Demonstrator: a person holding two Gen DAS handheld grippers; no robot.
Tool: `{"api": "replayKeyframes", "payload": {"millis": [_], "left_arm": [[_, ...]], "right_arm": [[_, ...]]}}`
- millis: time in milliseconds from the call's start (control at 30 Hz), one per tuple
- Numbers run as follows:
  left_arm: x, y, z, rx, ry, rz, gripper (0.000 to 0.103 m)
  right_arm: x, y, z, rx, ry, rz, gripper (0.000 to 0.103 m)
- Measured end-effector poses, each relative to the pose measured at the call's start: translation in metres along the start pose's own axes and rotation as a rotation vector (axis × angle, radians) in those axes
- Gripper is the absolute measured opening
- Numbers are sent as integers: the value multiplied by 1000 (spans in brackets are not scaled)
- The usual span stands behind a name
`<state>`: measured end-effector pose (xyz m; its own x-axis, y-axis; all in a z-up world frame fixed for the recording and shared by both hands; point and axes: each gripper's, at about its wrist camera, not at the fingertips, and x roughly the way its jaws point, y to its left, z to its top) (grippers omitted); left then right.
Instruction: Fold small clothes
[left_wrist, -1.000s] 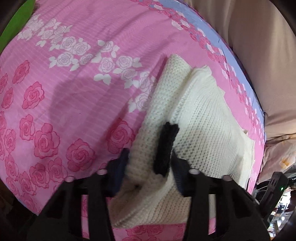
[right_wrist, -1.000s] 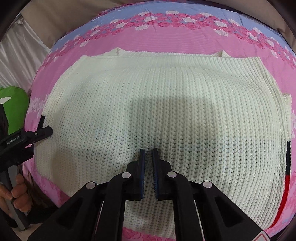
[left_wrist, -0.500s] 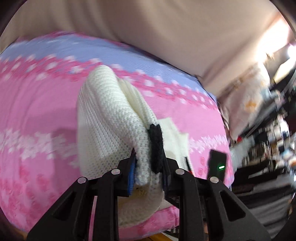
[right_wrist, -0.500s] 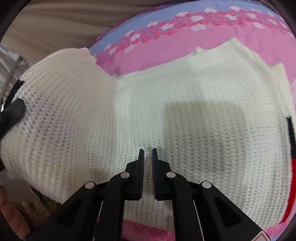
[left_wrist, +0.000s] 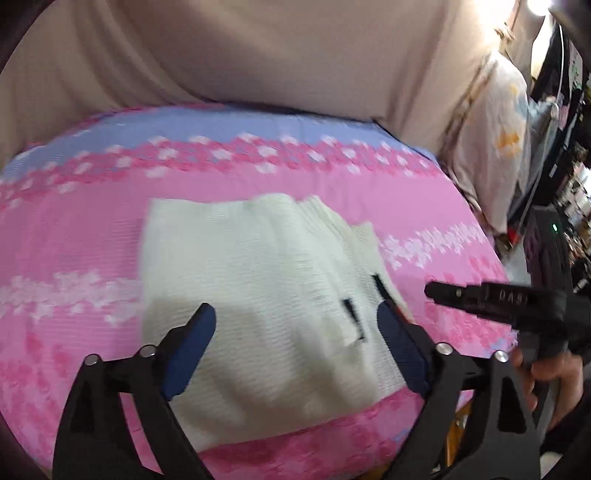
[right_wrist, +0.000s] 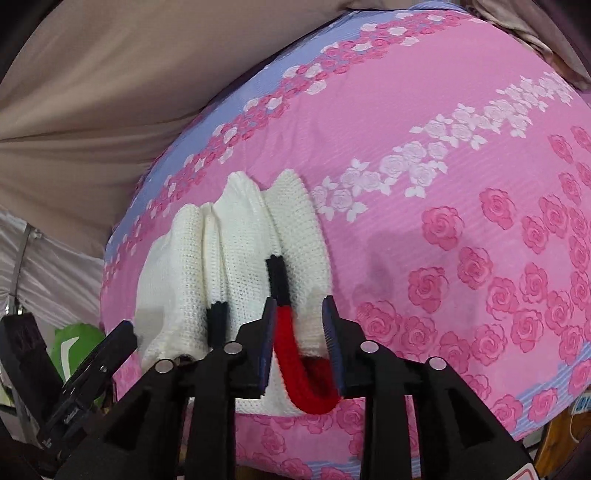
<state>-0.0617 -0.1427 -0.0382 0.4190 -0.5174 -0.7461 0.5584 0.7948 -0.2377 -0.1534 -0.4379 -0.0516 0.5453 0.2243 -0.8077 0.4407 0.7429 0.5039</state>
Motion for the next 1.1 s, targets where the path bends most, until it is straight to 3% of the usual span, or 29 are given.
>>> {"api": "replayKeyframes", "payload": {"millis": [133, 233, 367, 433, 467, 500, 567, 633, 700, 767, 833, 900, 1000, 1100], "left_arm": [[-7, 29, -28, -42, 77, 47, 88], [0, 30, -54, -11, 156, 60, 88], [19, 32, -78, 20, 238, 87, 88], [30, 41, -85, -3, 261, 106, 86], [33, 46, -86, -20, 267, 104, 73], [37, 53, -87, -49, 289, 84, 61], [37, 62, -86, -84, 308, 80, 32], [28, 68, -80, -108, 294, 33, 23], [20, 66, -74, -107, 284, -33, 21], [21, 60, -72, -79, 293, -52, 21], [32, 52, -74, -42, 324, -56, 21], [39, 45, -73, -8, 347, -49, 21], [22, 38, -64, 22, 314, -54, 23], [-1, 46, -60, -23, 275, -79, 33]], "right_arm": [[37, 53, 18, -107, 87, 101, 62], [72, 84, 29, -171, 168, 105, 67], [118, 103, 24, -193, 289, 28, 68], [122, 110, 19, -214, 284, -8, 68], [121, 116, 17, -239, 276, -15, 64], [118, 120, 15, -260, 272, -1, 26], [99, 126, 22, -241, 238, 79, 18], [67, 130, 31, -242, 160, 134, 16], [30, 127, 37, -254, 79, 140, 16], [13, 105, 38, -260, 46, 85, 16], [39, 66, 34, -250, 104, -45, 17], [77, 26, 23, -186, 195, -92, 18], [61, 20, 16, -97, 137, 5, 26], [26, 33, 7, -138, 115, 35, 36]]}}
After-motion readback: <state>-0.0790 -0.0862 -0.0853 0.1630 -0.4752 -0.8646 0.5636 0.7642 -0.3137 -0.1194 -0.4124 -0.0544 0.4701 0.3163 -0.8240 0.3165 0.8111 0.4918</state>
